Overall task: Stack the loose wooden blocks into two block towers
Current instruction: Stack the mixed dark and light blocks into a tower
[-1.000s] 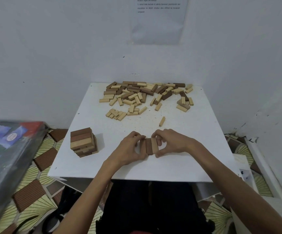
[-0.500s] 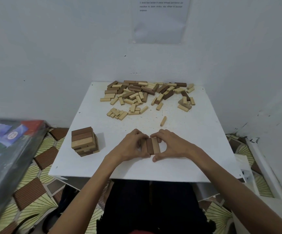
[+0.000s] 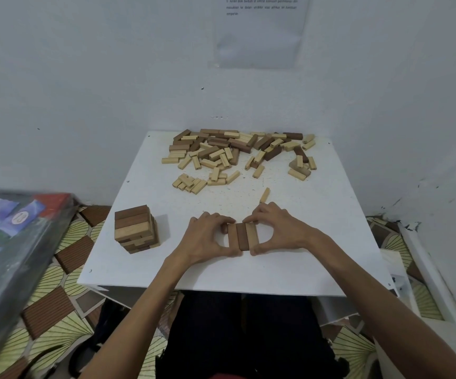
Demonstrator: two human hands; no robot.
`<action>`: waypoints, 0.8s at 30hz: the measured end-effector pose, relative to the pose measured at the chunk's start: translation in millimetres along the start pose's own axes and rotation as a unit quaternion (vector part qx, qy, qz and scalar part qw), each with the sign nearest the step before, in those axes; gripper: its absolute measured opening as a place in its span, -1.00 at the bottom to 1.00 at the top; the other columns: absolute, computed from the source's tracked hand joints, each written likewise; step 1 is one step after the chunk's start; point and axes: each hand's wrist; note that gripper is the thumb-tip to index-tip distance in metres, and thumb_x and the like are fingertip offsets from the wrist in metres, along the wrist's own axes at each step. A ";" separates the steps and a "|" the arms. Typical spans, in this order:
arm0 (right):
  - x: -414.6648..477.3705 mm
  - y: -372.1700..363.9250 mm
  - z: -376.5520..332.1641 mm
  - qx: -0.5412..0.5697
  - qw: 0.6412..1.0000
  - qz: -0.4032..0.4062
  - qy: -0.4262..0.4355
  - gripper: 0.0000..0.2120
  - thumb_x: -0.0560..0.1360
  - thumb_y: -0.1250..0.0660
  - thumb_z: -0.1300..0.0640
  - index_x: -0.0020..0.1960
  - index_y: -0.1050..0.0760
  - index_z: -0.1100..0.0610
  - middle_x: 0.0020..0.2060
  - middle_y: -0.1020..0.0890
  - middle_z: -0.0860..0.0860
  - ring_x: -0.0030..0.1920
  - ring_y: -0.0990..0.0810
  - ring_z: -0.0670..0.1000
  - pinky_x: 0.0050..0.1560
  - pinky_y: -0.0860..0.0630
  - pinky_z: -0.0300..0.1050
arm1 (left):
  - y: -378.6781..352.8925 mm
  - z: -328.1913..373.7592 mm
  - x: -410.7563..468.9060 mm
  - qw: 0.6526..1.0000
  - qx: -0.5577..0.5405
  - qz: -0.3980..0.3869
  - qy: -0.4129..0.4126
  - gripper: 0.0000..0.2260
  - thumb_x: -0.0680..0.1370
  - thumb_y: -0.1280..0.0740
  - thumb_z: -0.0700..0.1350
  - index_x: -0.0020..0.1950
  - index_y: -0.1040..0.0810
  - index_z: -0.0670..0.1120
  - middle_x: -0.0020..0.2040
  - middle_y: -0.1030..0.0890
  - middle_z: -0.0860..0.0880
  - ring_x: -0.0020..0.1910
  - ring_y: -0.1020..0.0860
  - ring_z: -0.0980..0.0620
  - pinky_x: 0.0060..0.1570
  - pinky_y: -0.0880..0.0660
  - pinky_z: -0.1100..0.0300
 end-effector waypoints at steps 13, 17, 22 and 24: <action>-7.7 -12.7 -5.3 0.025 0.998 0.061 0.004 -0.36 0.33 -0.50 -0.34 0.33 -0.44 -0.20 0.16 -0.39 -0.23 0.23 -0.31 -0.12 0.26 -0.30 0.03 | -3.0 2.2 1.0 1.000 -0.013 0.020 -0.009 -0.28 0.21 -0.36 0.50 0.30 -0.56 0.22 -0.03 -0.55 0.21 0.00 -0.42 0.11 -0.01 -0.30 0.05; -9.5 -14.0 -7.9 0.028 0.997 0.075 0.007 -0.36 0.33 -0.52 -0.32 0.33 -0.45 -0.18 0.17 -0.39 -0.21 0.24 -0.31 -0.10 0.28 -0.31 0.07 | -7.2 -1.5 1.2 0.999 -0.016 0.032 -0.015 -0.32 0.22 -0.40 0.49 0.28 -0.57 0.25 0.04 -0.45 0.16 0.07 -0.37 0.11 0.05 -0.29 0.06; -11.1 -12.1 -14.2 0.037 0.996 0.082 0.017 -0.37 0.33 -0.54 -0.27 0.33 -0.46 -0.15 0.17 -0.37 -0.20 0.25 -0.32 -0.12 0.30 -0.33 0.09 | -5.8 -3.2 -0.4 0.996 -0.048 0.067 -0.047 -0.39 0.21 -0.49 0.38 0.21 -0.61 0.21 0.28 -0.38 0.22 0.30 -0.30 0.13 0.21 -0.25 0.03; -10.8 -7.6 -18.1 0.036 0.995 0.087 0.029 -0.38 0.32 -0.54 -0.26 0.32 -0.47 -0.13 0.17 -0.38 -0.20 0.25 -0.32 -0.15 0.30 -0.34 0.10 | 0.0 -1.7 0.5 0.993 -0.061 0.069 -0.072 -0.40 0.22 -0.50 0.34 0.20 -0.62 0.14 0.35 -0.42 0.22 0.41 -0.30 0.14 0.35 -0.23 -0.02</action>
Point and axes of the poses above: each hand's wrist, its own x-axis towards the middle knuckle, its own y-axis out of the back of the hand, z = x × y
